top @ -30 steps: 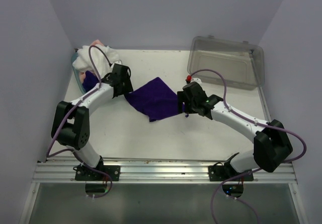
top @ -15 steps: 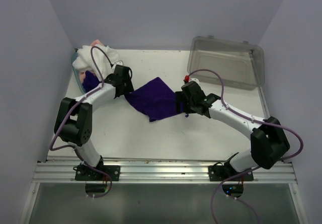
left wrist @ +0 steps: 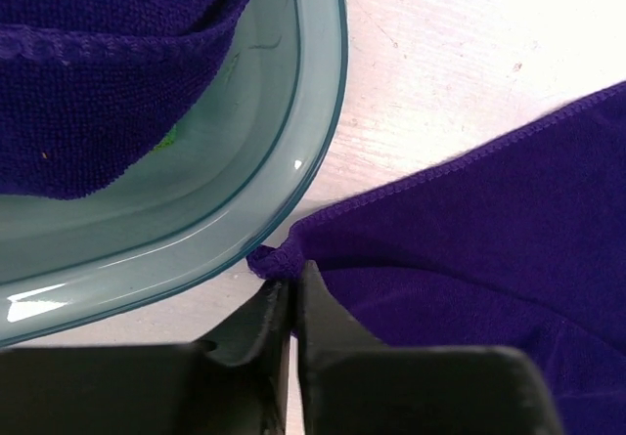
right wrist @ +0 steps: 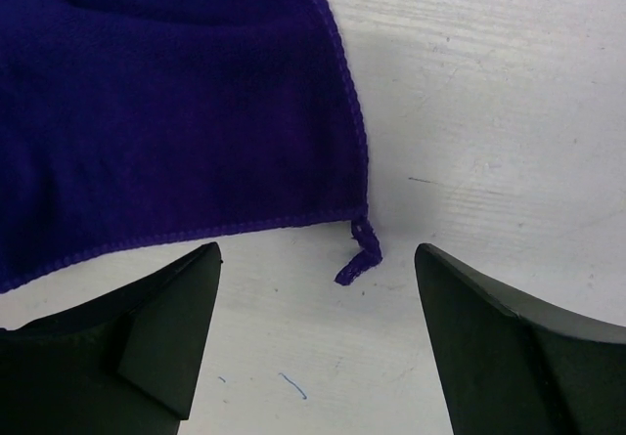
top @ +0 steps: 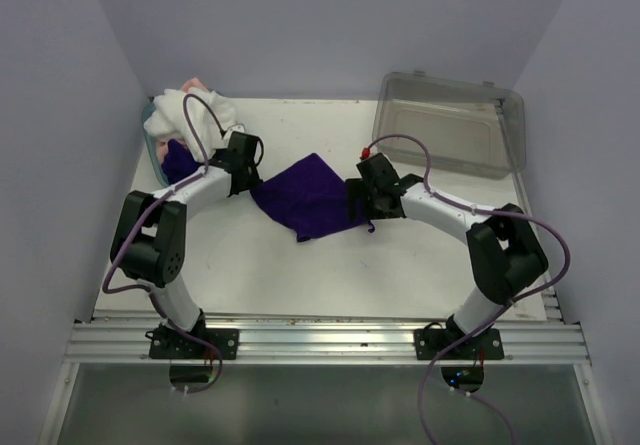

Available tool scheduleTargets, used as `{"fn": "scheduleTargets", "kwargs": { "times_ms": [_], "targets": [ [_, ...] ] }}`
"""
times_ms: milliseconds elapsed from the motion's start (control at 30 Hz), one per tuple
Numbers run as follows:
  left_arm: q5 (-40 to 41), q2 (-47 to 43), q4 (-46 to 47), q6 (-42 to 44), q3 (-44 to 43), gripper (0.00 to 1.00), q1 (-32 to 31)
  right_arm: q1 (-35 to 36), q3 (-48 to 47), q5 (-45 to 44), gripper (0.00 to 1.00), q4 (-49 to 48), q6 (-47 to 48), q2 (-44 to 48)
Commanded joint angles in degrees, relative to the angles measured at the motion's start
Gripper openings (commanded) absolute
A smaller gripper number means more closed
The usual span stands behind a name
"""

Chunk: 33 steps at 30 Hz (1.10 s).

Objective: Roll the towels
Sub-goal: Flatten the towel

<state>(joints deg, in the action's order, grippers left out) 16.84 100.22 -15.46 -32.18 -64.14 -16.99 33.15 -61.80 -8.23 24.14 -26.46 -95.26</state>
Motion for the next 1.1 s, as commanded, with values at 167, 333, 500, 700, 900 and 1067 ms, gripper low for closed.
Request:
{"fn": "scheduleTargets", "kwargs": {
  "times_ms": [167, 333, 500, 700, 900, 1067],
  "targets": [
    [-2.34, -2.83, 0.79, 0.28, -1.43, 0.0, 0.21, -0.8, -2.18, 2.17, 0.76, -3.75, 1.5, -4.58],
    [-5.15, -7.67, 0.53, 0.11, 1.21, 0.0, 0.12, -0.8, -3.67, 0.76, 0.59, -4.8, 1.76, -8.18],
    [-7.43, -11.8, 0.0, -0.86, 2.79, 0.0, -0.5, -0.8, -5.43, 0.06, 0.4, -5.33, 1.85, -10.55],
    [-7.61, -14.79, -1.85, -0.86, 2.09, 0.0, -2.34, -0.8, -5.53, -0.47, 0.03, -5.24, 1.41, -10.48],
    [-7.7, -16.73, -3.6, -1.39, 0.69, 0.0, -4.54, -0.8, -0.7, -0.65, 0.0, -6.82, -0.43, -6.43],
    [-7.79, -14.89, -4.05, -1.3, -0.81, 0.0, -8.31, -0.8, 6.07, -0.47, 0.0, -7.35, -2.1, 0.05]
  ]
}}
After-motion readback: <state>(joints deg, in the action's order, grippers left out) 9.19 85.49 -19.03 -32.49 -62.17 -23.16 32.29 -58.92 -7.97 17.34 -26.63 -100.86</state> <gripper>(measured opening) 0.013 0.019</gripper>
